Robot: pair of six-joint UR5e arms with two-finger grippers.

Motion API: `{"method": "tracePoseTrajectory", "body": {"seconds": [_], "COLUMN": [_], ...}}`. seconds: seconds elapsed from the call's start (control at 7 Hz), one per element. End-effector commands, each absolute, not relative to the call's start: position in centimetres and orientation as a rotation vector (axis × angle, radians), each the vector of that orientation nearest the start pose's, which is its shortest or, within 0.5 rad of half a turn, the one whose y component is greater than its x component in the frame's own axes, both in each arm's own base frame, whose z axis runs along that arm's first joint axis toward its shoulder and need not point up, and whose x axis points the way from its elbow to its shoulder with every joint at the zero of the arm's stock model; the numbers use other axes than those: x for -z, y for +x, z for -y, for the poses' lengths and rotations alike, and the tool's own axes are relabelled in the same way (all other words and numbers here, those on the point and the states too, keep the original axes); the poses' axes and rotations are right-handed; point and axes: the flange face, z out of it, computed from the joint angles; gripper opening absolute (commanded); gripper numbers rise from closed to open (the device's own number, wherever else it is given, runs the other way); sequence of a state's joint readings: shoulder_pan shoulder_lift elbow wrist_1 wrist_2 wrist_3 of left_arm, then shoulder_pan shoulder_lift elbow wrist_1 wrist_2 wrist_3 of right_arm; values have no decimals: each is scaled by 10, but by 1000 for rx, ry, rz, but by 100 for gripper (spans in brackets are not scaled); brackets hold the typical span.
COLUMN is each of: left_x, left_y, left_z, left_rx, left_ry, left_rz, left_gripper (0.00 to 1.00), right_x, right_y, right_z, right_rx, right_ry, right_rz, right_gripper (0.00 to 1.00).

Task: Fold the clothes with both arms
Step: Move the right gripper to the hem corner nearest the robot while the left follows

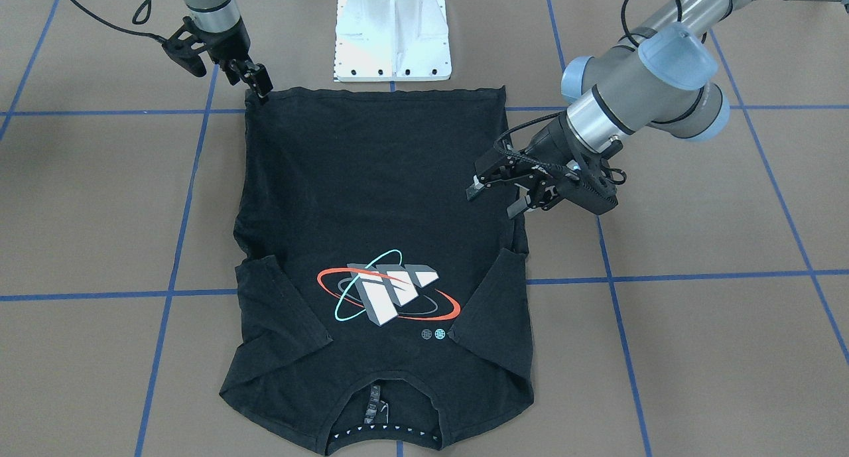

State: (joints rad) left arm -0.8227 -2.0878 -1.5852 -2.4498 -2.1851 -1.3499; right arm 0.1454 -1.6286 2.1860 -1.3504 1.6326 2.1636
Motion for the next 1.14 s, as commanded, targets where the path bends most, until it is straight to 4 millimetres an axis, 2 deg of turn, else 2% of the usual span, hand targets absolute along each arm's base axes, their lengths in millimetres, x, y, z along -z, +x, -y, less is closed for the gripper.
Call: {"method": "tracePoseTrajectory", "body": {"seconds": [0.0, 0.29, 0.57, 0.71, 0.86, 1.0], "left_x": [-248, -251, -252, -253, -253, -254], "left_y": [383, 385, 385, 385, 385, 385], "left_z": [524, 523, 524, 524, 524, 524], "left_rx": [63, 63, 63, 65, 66, 66], "left_ry": [238, 232, 231, 231, 232, 230], "left_rz": [-1420, -1416, -1414, -1413, -1413, -1412], "left_gripper": [92, 92, 92, 92, 92, 92], "right_x": [-400, -405, -413, -414, -413, -413], "right_y": [-443, -443, -440, -439, -439, -439], "right_z": [178, 169, 166, 166, 166, 165], "right_rx": [-652, -652, -648, -650, -657, -658], "right_ry": [-234, -233, -231, -229, -231, -232], "right_rz": [749, 738, 719, 718, 720, 719], "right_gripper": [89, 88, 78, 62, 35, 3]}}
